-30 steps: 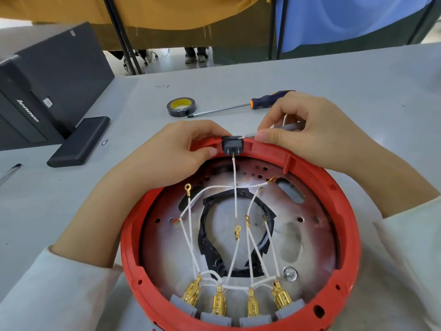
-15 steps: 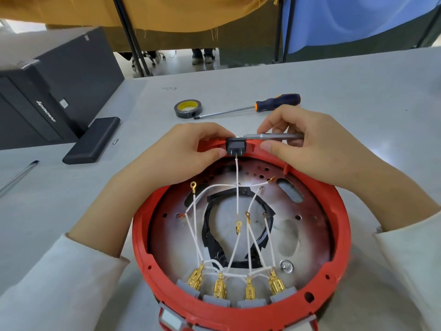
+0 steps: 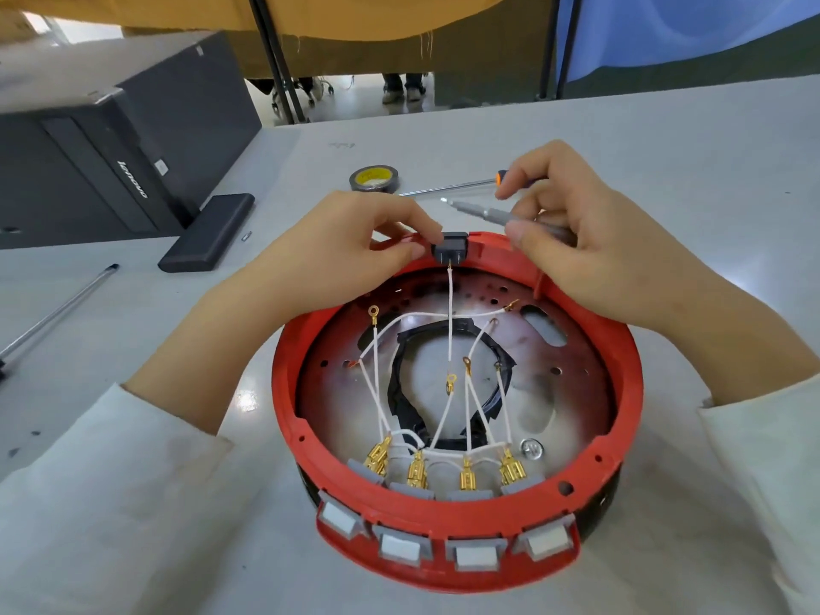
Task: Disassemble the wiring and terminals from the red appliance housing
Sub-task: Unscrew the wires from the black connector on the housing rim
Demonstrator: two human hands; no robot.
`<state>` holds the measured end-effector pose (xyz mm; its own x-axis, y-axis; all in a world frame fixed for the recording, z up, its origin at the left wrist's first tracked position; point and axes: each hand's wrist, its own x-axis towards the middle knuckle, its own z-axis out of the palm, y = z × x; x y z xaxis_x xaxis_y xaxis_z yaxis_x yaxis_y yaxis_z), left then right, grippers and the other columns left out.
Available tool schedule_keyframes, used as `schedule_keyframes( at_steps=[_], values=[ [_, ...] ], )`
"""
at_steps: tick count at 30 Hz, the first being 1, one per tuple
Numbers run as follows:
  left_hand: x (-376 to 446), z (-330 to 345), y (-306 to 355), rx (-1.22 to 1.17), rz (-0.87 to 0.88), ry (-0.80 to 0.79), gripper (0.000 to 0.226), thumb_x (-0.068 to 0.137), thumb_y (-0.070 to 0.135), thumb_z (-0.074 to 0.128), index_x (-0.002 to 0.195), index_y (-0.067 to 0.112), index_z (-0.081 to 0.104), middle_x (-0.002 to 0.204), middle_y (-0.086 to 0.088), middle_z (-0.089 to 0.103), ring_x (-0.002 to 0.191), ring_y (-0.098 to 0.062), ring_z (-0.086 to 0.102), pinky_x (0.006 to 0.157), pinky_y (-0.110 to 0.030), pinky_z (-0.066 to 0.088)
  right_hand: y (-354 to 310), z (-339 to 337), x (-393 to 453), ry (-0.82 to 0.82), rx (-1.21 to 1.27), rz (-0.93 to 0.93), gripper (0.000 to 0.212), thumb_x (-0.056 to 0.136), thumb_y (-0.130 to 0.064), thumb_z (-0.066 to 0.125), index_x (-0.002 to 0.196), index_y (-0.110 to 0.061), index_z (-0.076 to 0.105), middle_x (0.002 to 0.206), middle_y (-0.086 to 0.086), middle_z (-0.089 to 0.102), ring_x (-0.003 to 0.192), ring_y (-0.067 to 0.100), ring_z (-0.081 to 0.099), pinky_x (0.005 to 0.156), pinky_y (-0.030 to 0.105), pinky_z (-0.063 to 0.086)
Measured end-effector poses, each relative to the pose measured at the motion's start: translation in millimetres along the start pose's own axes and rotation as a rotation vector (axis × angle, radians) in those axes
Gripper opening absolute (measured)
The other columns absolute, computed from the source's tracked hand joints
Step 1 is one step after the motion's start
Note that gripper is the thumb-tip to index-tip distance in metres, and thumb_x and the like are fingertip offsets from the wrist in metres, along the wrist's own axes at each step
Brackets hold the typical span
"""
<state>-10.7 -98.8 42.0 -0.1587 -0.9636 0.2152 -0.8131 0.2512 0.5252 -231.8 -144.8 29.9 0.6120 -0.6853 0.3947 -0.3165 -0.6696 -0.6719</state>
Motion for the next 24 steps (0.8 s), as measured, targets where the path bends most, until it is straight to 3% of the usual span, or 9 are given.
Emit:
schedule_keyframes(
  at_steps=[2, 5, 7, 9, 11, 15, 19, 21, 24],
  values=[
    [-3.1, -0.1, 0.6, -0.021, -0.005, -0.012, 0.017, 0.09, 0.015, 0.06, 0.098, 0.027, 0.069, 0.112, 0.017, 0.066, 0.104, 0.002, 0.059, 0.091, -0.014, 0.045, -2.0, -0.7, -0.5, 0.006, -0.062, -0.028, 0.03, 0.096, -0.012, 0.045, 0.098, -0.041, 0.049, 0.078, -0.009, 0.059, 0.057, 0.01, 0.049, 0.056, 0.015, 0.039],
    [-6.1, 2.5, 1.0, -0.024, 0.01, 0.006, 0.018, 0.089, 0.013, 0.061, 0.098, 0.026, 0.07, 0.116, 0.017, 0.064, 0.108, 0.007, 0.056, 0.095, -0.011, 0.041, -5.1, 0.0, -1.0, 0.023, -0.117, -0.045, 0.038, 0.091, -0.004, 0.046, 0.09, -0.037, 0.064, 0.083, -0.011, 0.064, 0.075, 0.008, 0.059, 0.067, 0.016, 0.044],
    [-6.8, 5.1, 0.9, -0.041, 0.009, 0.021, 0.018, 0.089, 0.013, 0.061, 0.098, 0.025, 0.07, 0.115, 0.017, 0.064, 0.107, 0.009, 0.055, 0.095, -0.01, 0.04, -8.2, 0.4, -1.9, 0.008, -0.07, -0.024, 0.037, 0.088, -0.008, 0.046, 0.093, -0.039, 0.067, 0.081, -0.014, 0.066, 0.076, 0.007, 0.061, 0.07, 0.018, 0.048],
    [-6.7, 7.2, -0.4, -0.064, -0.006, 0.041, 0.019, 0.089, 0.012, 0.061, 0.097, 0.026, 0.07, 0.114, 0.018, 0.064, 0.106, 0.009, 0.056, 0.096, -0.01, 0.04, -11.5, -0.4, -3.3, -0.029, 0.041, 0.008, 0.039, 0.083, -0.012, 0.042, 0.098, -0.039, 0.066, 0.078, -0.016, 0.069, 0.075, 0.005, 0.065, 0.071, 0.017, 0.051],
    [-6.7, 8.9, -2.3, -0.093, -0.03, 0.051, 0.02, 0.089, 0.01, 0.061, 0.097, 0.027, 0.069, 0.113, 0.02, 0.065, 0.104, 0.007, 0.058, 0.096, -0.014, 0.042, -12.2, -0.3, -4.3, -0.04, 0.091, 0.008, 0.038, 0.081, -0.008, 0.045, 0.101, -0.034, 0.064, 0.086, -0.015, 0.072, 0.086, 0.006, 0.068, 0.079, 0.02, 0.053],
    [-6.8, 6.9, -8.4, -0.312, -0.121, 0.069, 0.025, 0.087, 0.005, 0.063, 0.106, 0.021, 0.065, 0.109, 0.013, 0.068, 0.1, 0.003, 0.063, 0.093, -0.018, 0.048, -6.0, 2.5, -3.0, -0.005, 0.033, 0.025, 0.025, 0.085, -0.008, 0.068, 0.092, -0.028, 0.054, 0.09, -0.02, 0.073, 0.099, -0.007, 0.063, 0.092, 0.016, 0.045],
    [-8.6, 2.8, -19.1, -0.503, -0.269, 0.038, 0.031, 0.085, 0.011, 0.066, 0.113, 0.025, 0.063, 0.108, 0.01, 0.07, 0.095, -0.003, 0.067, 0.085, -0.018, 0.053, -0.4, 3.7, -1.0, -0.037, -0.043, 0.113, 0.034, 0.077, -0.02, 0.077, 0.089, -0.036, 0.05, 0.1, -0.03, 0.067, 0.109, -0.011, 0.056, 0.097, 0.015, 0.039],
    [-13.0, 0.0, -24.6, -0.592, -0.333, -0.043, 0.031, 0.085, 0.013, 0.065, 0.112, 0.029, 0.065, 0.106, 0.01, 0.071, 0.093, -0.006, 0.068, 0.078, -0.018, 0.055, 2.2, 3.1, -0.4, -0.041, -0.066, 0.17, 0.039, 0.077, -0.013, 0.076, 0.09, -0.038, 0.049, 0.1, -0.026, 0.069, 0.106, -0.005, 0.06, 0.093, 0.019, 0.043],
    [-19.9, 0.6, -27.8, -0.661, -0.361, -0.114, 0.039, 0.087, 0.004, 0.061, 0.114, 0.032, 0.064, 0.105, 0.01, 0.071, 0.092, -0.008, 0.069, 0.071, -0.018, 0.055, 1.1, 4.9, 0.1, -0.038, -0.119, 0.214, 0.037, 0.079, -0.004, 0.065, 0.09, -0.036, 0.049, 0.089, -0.012, 0.073, 0.085, 0.012, 0.066, 0.085, 0.028, 0.049]
  ],
)
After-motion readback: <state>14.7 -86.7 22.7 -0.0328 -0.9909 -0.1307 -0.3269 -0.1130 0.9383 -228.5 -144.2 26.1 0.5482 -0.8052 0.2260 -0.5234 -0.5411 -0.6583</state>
